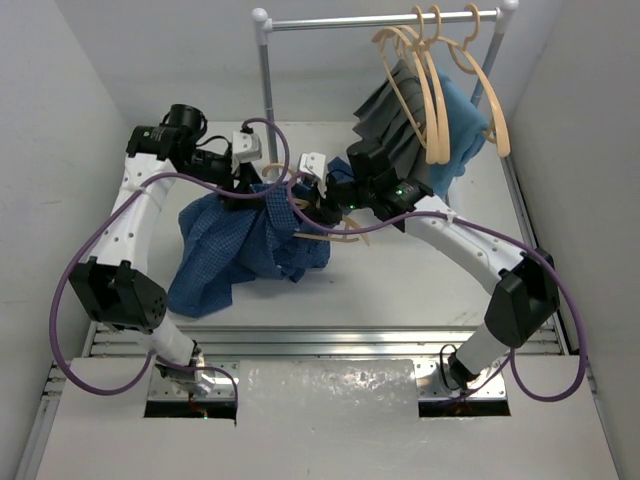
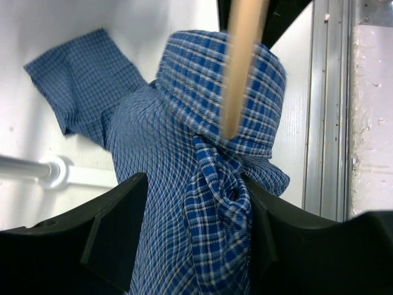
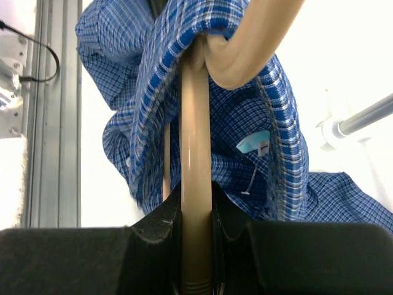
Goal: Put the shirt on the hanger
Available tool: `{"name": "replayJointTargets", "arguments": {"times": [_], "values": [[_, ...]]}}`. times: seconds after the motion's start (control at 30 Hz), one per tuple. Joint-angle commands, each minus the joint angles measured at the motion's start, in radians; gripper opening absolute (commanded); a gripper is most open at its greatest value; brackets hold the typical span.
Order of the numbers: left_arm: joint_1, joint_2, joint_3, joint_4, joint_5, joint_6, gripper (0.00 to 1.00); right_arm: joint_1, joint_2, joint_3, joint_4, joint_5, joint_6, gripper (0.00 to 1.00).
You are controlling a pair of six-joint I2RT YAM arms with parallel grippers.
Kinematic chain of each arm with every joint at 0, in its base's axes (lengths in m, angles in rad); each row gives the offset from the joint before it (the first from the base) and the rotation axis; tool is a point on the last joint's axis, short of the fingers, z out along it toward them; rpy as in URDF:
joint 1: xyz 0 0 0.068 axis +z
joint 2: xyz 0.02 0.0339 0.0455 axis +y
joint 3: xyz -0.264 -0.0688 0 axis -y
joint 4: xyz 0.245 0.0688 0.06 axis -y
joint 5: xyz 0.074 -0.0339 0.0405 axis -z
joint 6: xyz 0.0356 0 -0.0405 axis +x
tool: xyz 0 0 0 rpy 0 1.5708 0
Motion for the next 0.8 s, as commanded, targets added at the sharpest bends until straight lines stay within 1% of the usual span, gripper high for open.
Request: {"name": "replayJointTargets", "arguments": {"times": [0.0,0.07,0.13,0.2,0.23,0.27,0.33,0.37,0.4,0.47,0.57,0.63,0.7,0.77], "values": [[0.023,-0.056,0.061,0.042,-0.029,-0.037,0.57,0.008,-0.047,-0.03,0.078,-0.053,-0.037,0.0],[0.029,-0.064,0.098,0.035,-0.039,-0.043,0.59,0.008,-0.046,-0.05,0.086,-0.07,-0.014,0.0],[0.029,-0.06,0.138,-0.013,-0.046,-0.009,0.61,0.006,-0.052,-0.065,0.101,-0.067,0.013,0.0],[0.027,-0.073,0.133,-0.013,-0.05,-0.017,0.62,0.002,-0.056,-0.077,0.122,-0.059,0.027,0.0],[0.027,-0.095,0.126,-0.013,-0.053,-0.001,0.64,-0.003,-0.06,-0.089,0.132,-0.052,0.035,0.0],[0.027,-0.105,0.1,-0.011,-0.055,0.015,0.66,-0.012,-0.063,-0.096,0.148,-0.041,0.047,0.0],[0.029,-0.135,0.026,0.015,-0.082,-0.006,0.71,-0.018,-0.069,-0.119,0.164,-0.028,0.052,0.0],[0.029,-0.144,-0.003,0.085,-0.107,-0.032,0.72,-0.018,-0.078,-0.125,0.169,-0.022,0.044,0.0],[0.037,-0.164,-0.035,0.12,-0.156,-0.065,0.72,-0.018,-0.083,-0.132,0.178,-0.019,0.043,0.0],[0.037,-0.193,-0.109,0.189,-0.2,-0.063,0.72,-0.018,-0.101,-0.126,0.173,-0.018,0.053,0.0],[0.027,-0.202,-0.111,0.213,-0.149,-0.069,0.71,-0.018,-0.104,-0.105,0.134,-0.03,0.063,0.0],[0.002,-0.202,-0.097,0.216,-0.09,-0.109,0.71,-0.018,-0.098,-0.086,0.115,-0.044,0.052,0.0],[-0.017,-0.207,-0.117,0.216,-0.092,-0.118,0.71,-0.017,-0.096,-0.093,0.127,-0.057,0.056,0.0],[-0.028,-0.213,-0.179,0.233,-0.111,-0.118,0.71,-0.015,-0.102,-0.109,0.161,-0.073,0.076,0.0]]}}
